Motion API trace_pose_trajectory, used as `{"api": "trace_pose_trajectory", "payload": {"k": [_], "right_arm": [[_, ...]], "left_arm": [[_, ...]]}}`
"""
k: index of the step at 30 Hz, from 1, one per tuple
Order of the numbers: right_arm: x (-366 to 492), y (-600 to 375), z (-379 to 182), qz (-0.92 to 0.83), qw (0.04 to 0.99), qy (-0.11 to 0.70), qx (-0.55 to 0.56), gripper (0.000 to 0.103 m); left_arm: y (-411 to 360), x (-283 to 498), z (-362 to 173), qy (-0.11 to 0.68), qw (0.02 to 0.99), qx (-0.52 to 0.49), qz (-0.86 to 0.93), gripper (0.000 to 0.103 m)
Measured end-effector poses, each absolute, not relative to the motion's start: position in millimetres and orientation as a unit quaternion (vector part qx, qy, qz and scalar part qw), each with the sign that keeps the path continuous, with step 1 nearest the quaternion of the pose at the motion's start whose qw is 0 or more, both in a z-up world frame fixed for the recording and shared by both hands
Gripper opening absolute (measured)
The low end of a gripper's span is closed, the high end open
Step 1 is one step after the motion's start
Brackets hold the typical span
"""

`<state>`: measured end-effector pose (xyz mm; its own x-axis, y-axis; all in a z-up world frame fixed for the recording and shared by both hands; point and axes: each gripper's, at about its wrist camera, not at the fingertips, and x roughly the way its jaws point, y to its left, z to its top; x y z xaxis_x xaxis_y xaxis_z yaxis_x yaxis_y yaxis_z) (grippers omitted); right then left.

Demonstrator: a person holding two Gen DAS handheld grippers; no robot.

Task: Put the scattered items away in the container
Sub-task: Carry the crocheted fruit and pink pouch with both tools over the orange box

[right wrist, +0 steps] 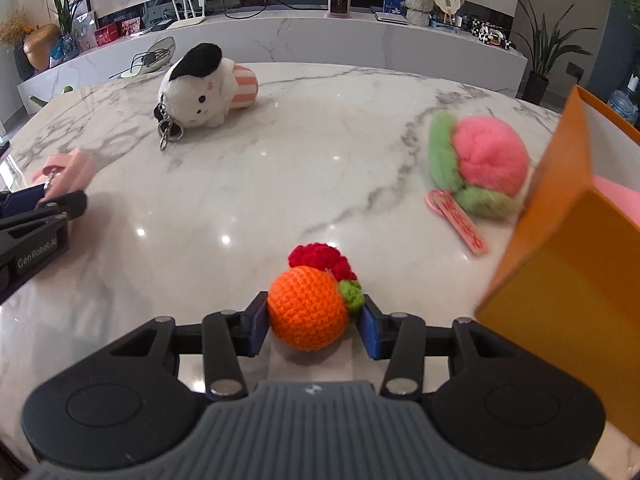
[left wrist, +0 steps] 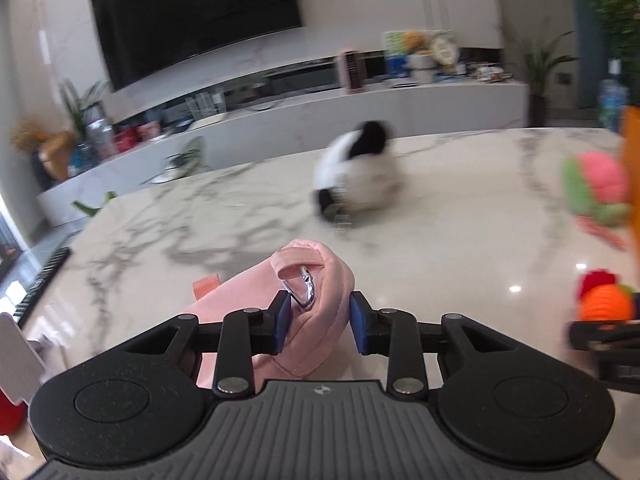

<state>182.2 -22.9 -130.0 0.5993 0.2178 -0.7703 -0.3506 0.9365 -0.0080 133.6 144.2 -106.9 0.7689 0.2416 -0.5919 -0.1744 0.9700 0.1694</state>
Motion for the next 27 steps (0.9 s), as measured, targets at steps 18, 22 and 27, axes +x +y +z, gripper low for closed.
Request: {"api": "trace_pose_trajectory", "payload": {"k": [18, 22, 27], "right_arm": [[95, -114, -75, 0.127, 0.929, 0.346, 0.009, 0.049], [83, -139, -64, 0.115, 0.937, 0.329, 0.037, 0.049], [71, -173, -51, 0.096, 0.945, 0.306, 0.068, 0.049]], "left_arm": [[52, 57, -39, 0.238, 0.97, 0.049, -0.011, 0.029], [28, 52, -27, 0.218, 0.973, 0.065, -0.032, 0.029], [-1, 50, -10, 0.191, 0.976, 0.078, -0.062, 0.029]]}}
